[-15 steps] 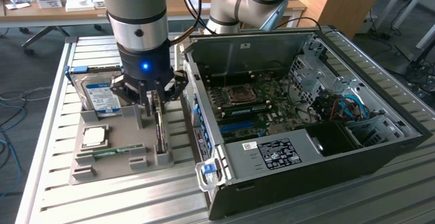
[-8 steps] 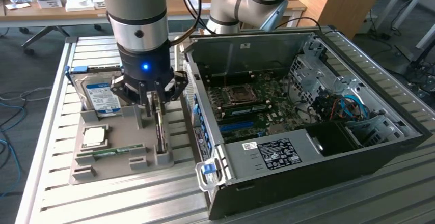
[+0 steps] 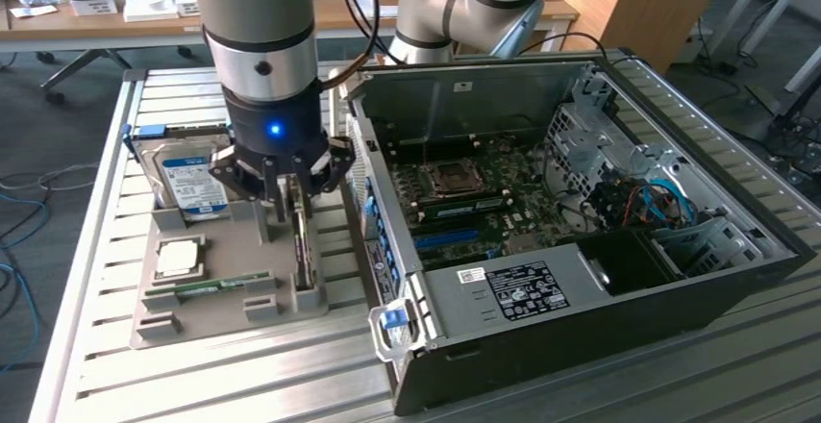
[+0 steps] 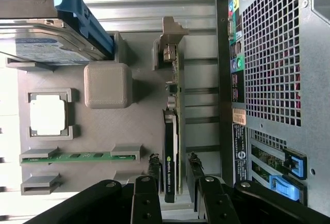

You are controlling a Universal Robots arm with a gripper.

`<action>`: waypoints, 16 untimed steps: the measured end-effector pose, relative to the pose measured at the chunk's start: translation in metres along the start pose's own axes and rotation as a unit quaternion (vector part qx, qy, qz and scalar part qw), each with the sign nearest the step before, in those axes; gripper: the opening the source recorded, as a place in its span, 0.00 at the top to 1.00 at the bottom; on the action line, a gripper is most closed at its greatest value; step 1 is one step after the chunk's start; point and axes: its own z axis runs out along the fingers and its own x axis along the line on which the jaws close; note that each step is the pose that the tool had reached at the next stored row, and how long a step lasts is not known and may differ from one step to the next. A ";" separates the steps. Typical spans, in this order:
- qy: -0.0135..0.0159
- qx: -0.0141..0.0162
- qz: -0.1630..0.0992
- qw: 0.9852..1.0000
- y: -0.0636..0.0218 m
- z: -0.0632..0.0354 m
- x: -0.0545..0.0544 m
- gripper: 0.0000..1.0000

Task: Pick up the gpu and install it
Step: 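Pick up the gpu and move the gpu toward the slot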

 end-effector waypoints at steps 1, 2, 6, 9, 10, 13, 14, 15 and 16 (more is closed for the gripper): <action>0.000 0.000 0.000 1.000 -0.0001 0.0016 0.000 0.64; 0.000 0.000 0.000 1.000 -0.0001 0.0030 0.000 0.64; 0.000 0.000 0.000 1.000 -0.0003 0.0066 0.000 0.64; 0.000 0.000 0.000 1.000 -0.0003 0.0066 0.000 0.64; 0.000 0.000 0.000 1.000 -0.0002 0.0069 0.000 0.64; 0.000 0.000 0.000 1.000 -0.0004 0.0086 0.000 0.64; 0.000 0.000 0.000 1.000 -0.0004 0.0095 0.000 0.64; 0.000 0.000 0.000 1.000 -0.0004 0.0104 0.000 0.64; 0.000 0.000 0.000 1.000 -0.0005 0.0112 0.000 0.64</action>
